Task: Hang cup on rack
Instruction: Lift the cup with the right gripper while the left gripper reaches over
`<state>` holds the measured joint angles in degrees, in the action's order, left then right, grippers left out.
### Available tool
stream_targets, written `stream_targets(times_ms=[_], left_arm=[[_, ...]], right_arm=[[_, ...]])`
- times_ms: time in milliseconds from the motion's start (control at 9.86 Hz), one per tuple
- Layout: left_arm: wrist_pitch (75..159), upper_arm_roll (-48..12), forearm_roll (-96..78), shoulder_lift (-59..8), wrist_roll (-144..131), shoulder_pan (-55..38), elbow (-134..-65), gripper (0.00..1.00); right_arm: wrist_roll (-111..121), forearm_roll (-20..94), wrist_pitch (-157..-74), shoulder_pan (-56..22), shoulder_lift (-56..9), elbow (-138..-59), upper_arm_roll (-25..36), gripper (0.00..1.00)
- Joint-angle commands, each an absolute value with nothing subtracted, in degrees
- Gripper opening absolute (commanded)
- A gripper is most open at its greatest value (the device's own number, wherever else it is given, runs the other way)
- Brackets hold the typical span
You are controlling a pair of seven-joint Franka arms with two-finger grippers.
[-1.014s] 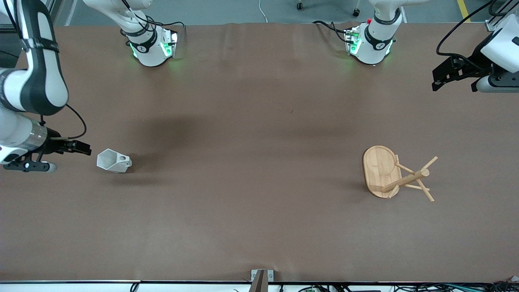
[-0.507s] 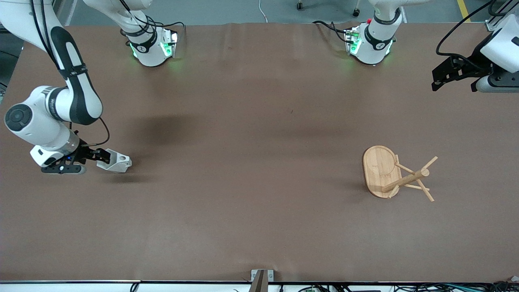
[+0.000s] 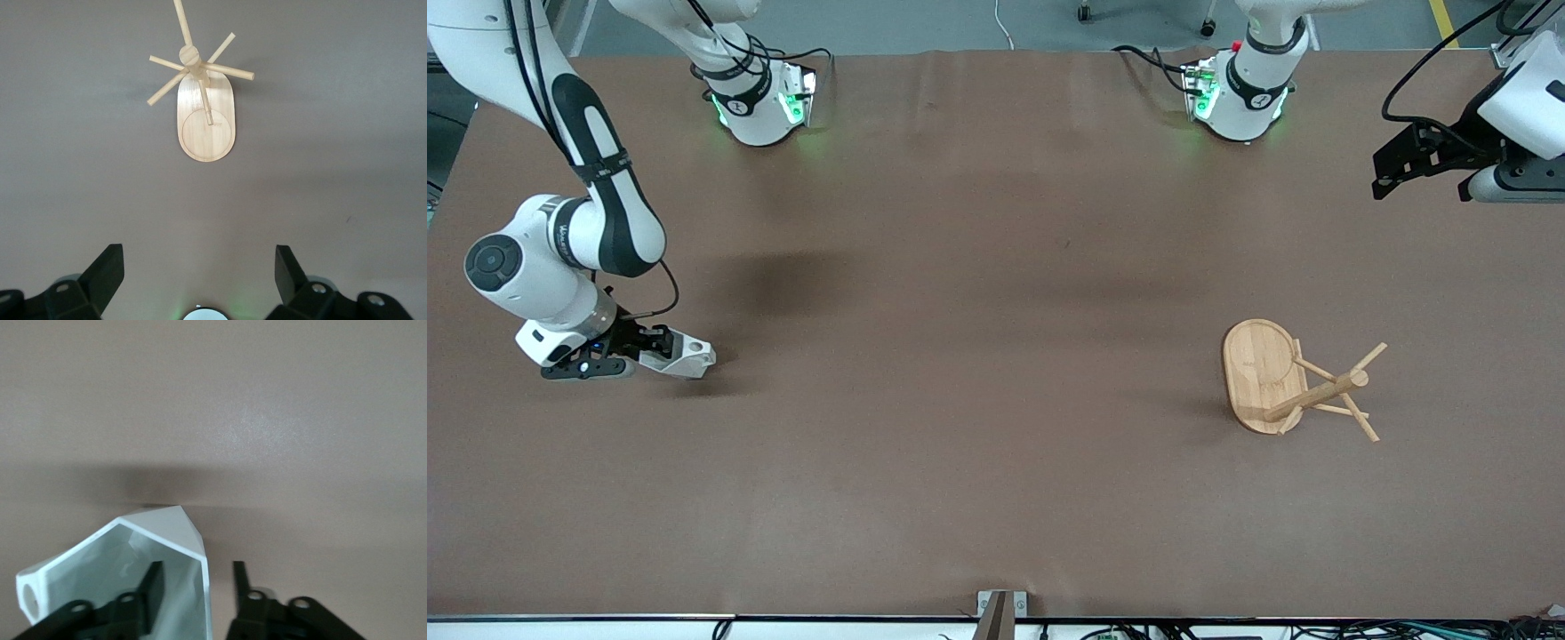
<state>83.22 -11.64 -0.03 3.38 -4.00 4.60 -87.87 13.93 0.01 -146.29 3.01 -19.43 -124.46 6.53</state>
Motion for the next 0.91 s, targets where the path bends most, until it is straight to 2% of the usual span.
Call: stream_targets(times_ms=[0, 203, 304, 609, 812], left_arm=[[82.88, -11.87, -0.70, 2.81, -3.17, 4.83, -89.12, 1.00], [82.88, -11.87, -0.70, 2.81, -3.16, 4.83, -89.12, 1.00], [82.88, -11.87, -0.70, 2.81, -3.16, 4.83, -89.12, 1.00], [82.88, -11.87, -0.70, 2.81, -3.16, 4.83, -89.12, 1.00], [82.53, -11.87, -0.79, 2.90, -3.16, 4.75, -89.12, 1.00]], right_arm=[[14.50, 0.17, -147.57, 4.83, -19.86, -125.25, 5.71, 0.01], [14.33, 0.26, -146.26, 4.75, -19.60, -124.20, 5.71, 0.00], [14.33, 0.44, -142.33, 4.66, -18.82, -122.80, 5.63, 0.00], [14.06, 2.35, -125.48, 2.65, -12.59, -117.09, 4.49, 0.01], [12.49, 13.66, -107.76, -1.56, -12.48, -107.19, 5.44, 0.01]])
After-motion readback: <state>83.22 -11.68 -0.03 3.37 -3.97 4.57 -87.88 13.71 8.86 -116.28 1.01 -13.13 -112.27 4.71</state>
